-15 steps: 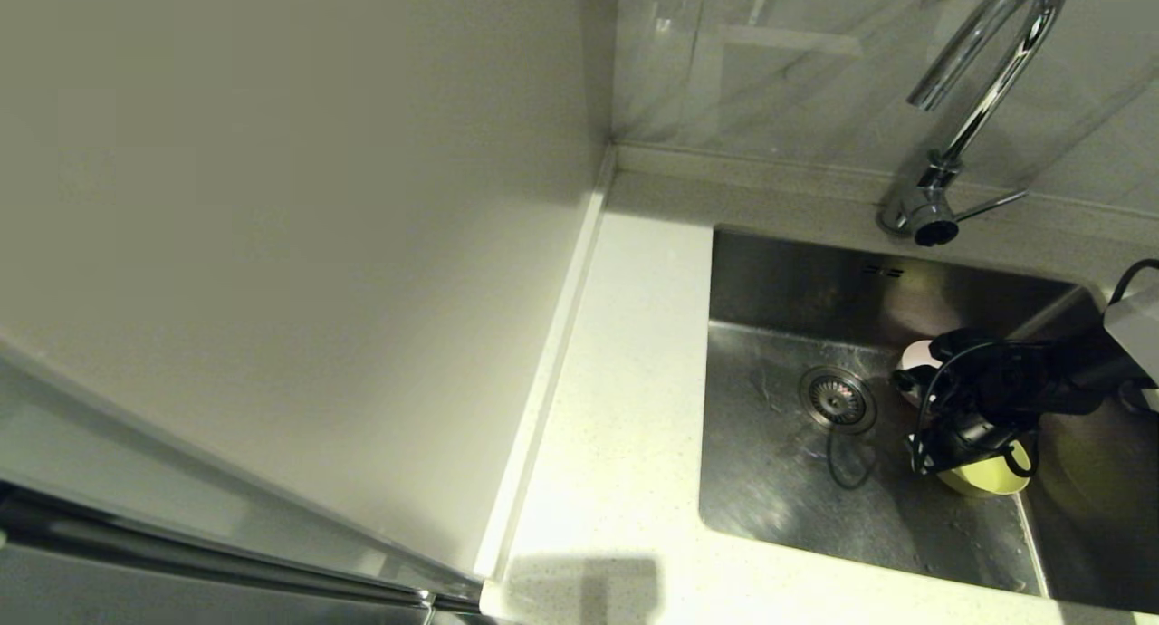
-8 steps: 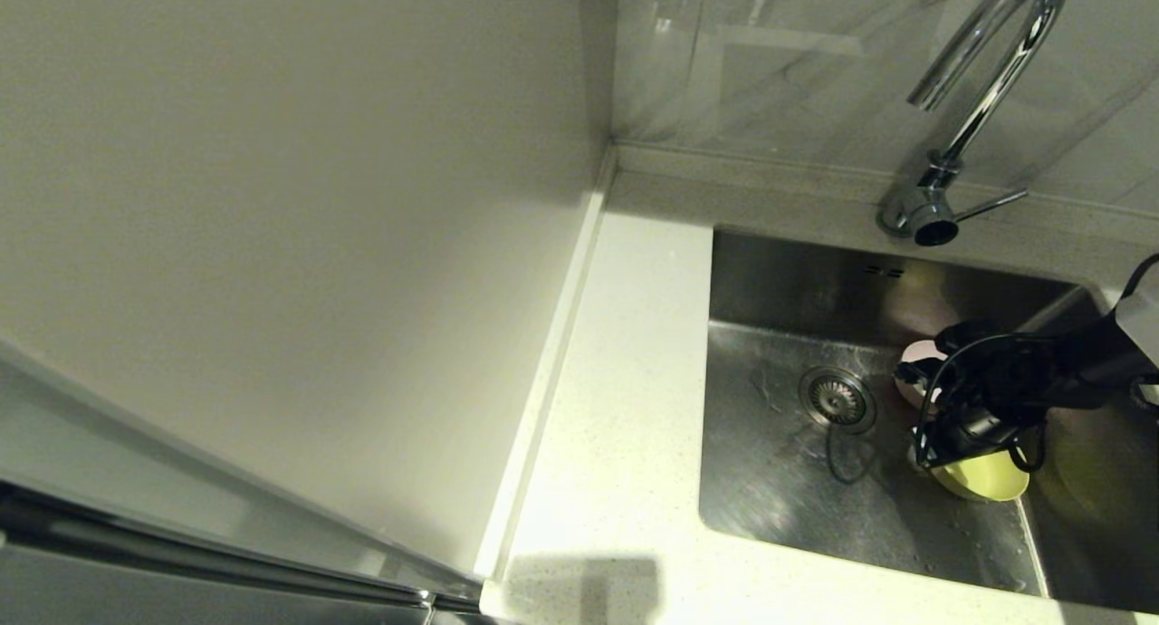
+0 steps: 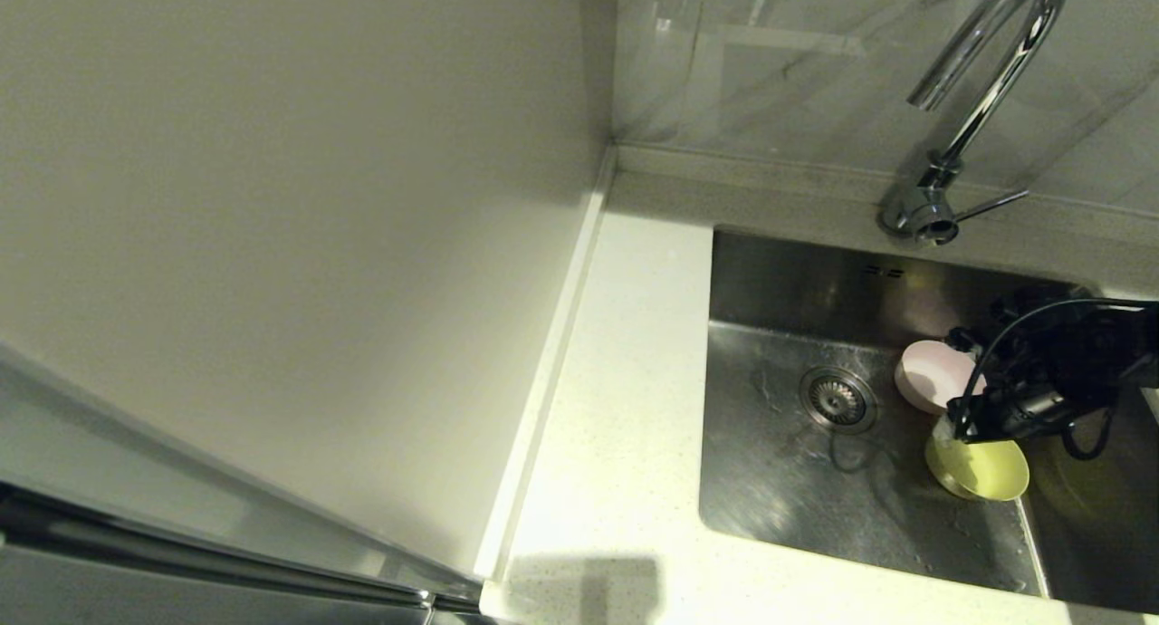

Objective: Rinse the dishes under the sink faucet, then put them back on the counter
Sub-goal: Put a bowl into the sink

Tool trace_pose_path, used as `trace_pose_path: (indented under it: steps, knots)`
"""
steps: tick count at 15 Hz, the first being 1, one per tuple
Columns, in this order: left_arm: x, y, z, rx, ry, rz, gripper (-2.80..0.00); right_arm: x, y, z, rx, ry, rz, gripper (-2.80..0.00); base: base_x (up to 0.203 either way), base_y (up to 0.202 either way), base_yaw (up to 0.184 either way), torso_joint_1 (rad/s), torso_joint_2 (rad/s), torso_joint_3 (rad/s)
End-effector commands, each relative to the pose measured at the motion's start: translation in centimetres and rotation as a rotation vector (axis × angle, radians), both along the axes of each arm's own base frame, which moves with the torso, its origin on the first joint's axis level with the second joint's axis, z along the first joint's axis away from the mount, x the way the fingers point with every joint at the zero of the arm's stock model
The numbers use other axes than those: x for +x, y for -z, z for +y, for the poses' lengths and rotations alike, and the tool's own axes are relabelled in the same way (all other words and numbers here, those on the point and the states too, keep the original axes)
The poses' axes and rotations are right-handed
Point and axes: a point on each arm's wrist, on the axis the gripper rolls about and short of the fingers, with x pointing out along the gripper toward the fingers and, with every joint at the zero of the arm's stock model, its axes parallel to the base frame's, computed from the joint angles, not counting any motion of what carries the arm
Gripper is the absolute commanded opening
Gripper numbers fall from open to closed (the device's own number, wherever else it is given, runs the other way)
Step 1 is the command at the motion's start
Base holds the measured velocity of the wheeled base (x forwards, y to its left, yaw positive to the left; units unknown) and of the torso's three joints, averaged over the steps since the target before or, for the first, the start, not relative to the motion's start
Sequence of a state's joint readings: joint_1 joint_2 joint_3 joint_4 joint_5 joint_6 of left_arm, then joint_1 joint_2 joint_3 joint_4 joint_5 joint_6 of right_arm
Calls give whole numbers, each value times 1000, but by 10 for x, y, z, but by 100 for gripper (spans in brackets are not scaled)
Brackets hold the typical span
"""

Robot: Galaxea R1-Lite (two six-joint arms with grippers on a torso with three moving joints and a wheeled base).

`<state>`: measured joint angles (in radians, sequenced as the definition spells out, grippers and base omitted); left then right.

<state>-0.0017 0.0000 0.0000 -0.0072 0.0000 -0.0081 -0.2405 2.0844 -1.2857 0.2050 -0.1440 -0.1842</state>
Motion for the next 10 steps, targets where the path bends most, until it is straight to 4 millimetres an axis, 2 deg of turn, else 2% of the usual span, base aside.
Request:
trace_pose_path:
  steps: [1, 4, 6, 7, 10]
  knots:
    - [0, 1, 0, 0, 0, 3, -280, -36, -52, 4, 11, -3, -71, 0, 0, 0, 0, 0, 0, 0]
    - [0, 1, 0, 0, 0, 3, -280, -78, -104, 8, 13, -61, -167, 0, 0, 0, 0, 0, 0, 0]
    - [0, 1, 0, 0, 0, 3, -280, -100, -135, -6, -74, -90, -235, 0, 0, 0, 0, 0, 0, 0]
    - [0, 0, 0, 0, 0, 1, -280, -107, -147, -14, -105, -71, -269, 0, 0, 0, 0, 0, 0, 0]
    - [0, 1, 0, 0, 0, 3, -280, -128, -163, -37, -152, 36, -315, 0, 0, 0, 0, 0, 0, 0]
